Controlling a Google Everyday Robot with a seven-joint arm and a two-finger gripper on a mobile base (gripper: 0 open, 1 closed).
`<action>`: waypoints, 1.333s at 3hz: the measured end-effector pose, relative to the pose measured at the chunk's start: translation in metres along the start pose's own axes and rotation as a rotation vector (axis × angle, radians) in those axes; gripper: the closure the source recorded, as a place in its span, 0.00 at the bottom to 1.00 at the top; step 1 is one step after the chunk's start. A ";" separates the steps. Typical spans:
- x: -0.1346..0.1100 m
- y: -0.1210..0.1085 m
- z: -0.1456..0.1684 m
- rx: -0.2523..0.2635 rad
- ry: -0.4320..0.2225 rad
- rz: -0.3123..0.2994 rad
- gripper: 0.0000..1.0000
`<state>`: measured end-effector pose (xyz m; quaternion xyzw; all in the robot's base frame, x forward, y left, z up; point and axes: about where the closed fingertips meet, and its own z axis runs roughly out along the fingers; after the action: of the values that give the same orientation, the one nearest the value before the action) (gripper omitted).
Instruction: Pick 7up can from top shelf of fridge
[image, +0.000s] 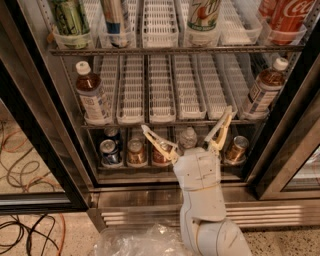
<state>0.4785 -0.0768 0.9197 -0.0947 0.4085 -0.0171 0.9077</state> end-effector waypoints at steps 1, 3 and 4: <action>-0.008 -0.019 0.022 0.054 -0.067 -0.038 0.00; -0.046 -0.006 0.048 0.056 -0.142 -0.110 0.00; -0.040 -0.009 0.052 0.077 -0.073 -0.075 0.00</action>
Offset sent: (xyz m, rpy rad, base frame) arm 0.0268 -0.0070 0.0794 0.0118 -0.2155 -0.0995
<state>0.4909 -0.0731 0.9850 -0.0758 0.3704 -0.0635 0.9236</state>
